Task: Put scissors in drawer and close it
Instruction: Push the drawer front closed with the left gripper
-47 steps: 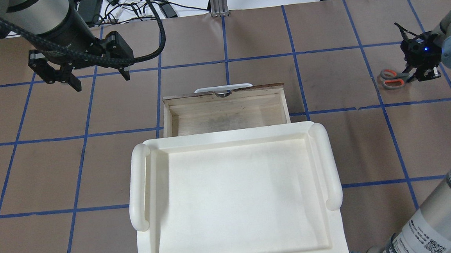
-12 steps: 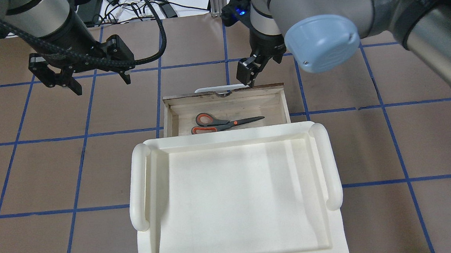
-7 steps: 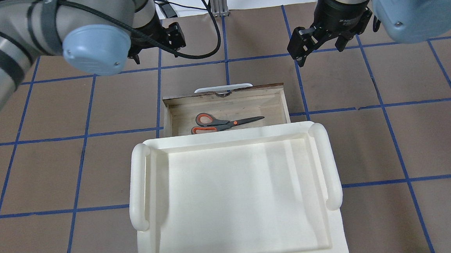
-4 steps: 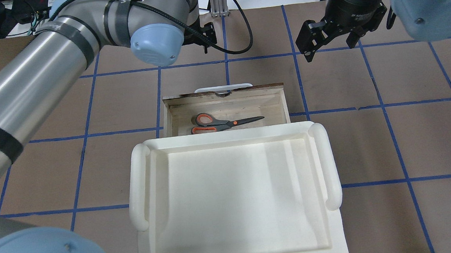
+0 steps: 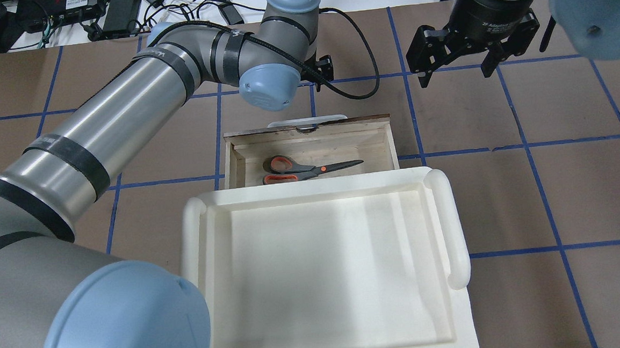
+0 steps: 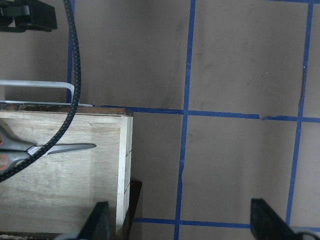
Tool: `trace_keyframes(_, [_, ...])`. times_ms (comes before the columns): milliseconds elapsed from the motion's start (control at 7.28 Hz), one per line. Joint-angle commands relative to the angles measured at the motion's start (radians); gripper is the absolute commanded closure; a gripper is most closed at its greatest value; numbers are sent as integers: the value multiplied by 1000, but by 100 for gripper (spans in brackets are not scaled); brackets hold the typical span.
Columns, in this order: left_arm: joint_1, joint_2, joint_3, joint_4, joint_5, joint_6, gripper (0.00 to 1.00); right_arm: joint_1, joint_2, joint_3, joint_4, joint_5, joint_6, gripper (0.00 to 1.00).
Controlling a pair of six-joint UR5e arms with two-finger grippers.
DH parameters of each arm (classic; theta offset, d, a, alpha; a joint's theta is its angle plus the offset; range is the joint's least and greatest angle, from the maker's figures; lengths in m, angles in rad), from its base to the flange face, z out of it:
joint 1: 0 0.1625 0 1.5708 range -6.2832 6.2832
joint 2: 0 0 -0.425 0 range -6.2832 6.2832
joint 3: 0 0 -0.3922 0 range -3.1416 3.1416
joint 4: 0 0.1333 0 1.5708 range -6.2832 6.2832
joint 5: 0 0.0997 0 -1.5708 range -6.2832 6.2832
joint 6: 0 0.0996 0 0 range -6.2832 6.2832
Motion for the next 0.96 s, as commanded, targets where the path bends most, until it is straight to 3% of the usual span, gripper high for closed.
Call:
trace_keyframes(0, [-5,1,1,-120,-52,1,0,-1,-23,0,13,-11,11,0])
trace_keyframes(824, [-5,93,-26,-332,-113,10,0,-2,-23,5,59,-15,103,0])
